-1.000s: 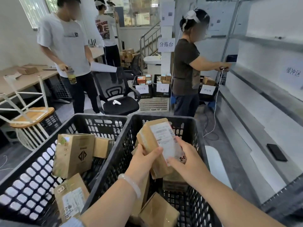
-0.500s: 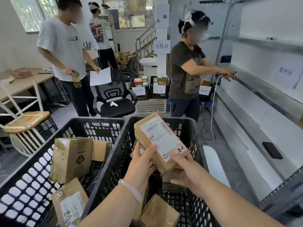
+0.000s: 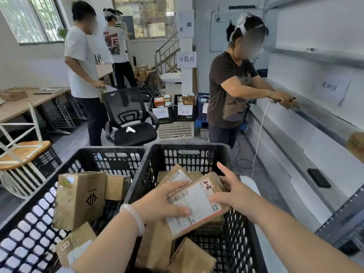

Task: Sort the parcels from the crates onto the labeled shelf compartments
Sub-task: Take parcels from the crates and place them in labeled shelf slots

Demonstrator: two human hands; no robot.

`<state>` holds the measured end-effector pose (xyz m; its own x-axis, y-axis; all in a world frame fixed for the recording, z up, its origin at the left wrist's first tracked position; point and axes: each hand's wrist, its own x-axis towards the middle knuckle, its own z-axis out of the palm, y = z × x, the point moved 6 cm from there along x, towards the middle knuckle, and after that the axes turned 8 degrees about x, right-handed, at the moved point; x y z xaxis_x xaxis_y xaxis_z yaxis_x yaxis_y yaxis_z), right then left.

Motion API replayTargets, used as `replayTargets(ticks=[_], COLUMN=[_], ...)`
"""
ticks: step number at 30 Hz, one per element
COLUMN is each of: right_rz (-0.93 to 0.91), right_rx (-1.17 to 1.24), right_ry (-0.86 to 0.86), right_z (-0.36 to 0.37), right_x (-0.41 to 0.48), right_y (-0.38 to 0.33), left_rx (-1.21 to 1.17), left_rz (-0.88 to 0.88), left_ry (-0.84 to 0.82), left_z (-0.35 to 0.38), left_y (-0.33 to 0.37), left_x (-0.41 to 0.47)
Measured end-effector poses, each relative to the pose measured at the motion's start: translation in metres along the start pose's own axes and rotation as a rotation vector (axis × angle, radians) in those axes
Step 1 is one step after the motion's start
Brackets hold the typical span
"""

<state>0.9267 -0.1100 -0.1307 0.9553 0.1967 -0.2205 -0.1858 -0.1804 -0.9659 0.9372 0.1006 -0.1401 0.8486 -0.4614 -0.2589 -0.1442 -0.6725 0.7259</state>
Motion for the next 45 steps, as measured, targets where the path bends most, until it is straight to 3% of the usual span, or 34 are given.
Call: replayTargets(ticks=[3, 6, 13, 17, 20, 25, 30, 37, 45], right_rz=[-0.018, -0.041, -0.160, -0.163, -0.204, -0.243, -0.194, -0.154, -0.140], right_rx=[-0.040, -0.096, 0.098, 0.195, 0.245, 0.335, 0.269, 0.288, 0.379], right_ry=[-0.096, -0.135, 0.201, 0.243, 0.331, 0.627, 0.900, 1.052, 1.194], right_z=[0.004, 0.008, -0.009, -0.012, -0.028, -0.077, -0.108, -0.129, -0.163], right_x=[0.000, -0.003, -0.019, -0.044, -0.076, -0.164, -0.273, -0.412, -0.593], right_y=[-0.012, -0.023, -0.030, -0.021, -0.015, 0.001, 0.029, 0.069, 0.125], left_rx=[-0.073, -0.130, -0.407, -0.530, -0.597, -0.619, -0.503, -0.382, -0.384], left_rz=[-0.028, 0.010, 0.072, 0.185, 0.242, 0.351, 0.450, 0.486, 0.568], left_ry=[-0.198, -0.238, -0.086, -0.033, -0.083, -0.342, -0.620, -0.845, -0.948], left_z=[0.011, 0.014, 0.010, 0.015, 0.033, 0.101, 0.182, 0.291, 0.443], left_y=[-0.003, -0.004, 0.011, 0.050, 0.087, 0.151, 0.218, 0.285, 0.364], left_x=[-0.002, -0.001, 0.003, 0.009, 0.021, 0.037, 0.018, -0.037, -0.117])
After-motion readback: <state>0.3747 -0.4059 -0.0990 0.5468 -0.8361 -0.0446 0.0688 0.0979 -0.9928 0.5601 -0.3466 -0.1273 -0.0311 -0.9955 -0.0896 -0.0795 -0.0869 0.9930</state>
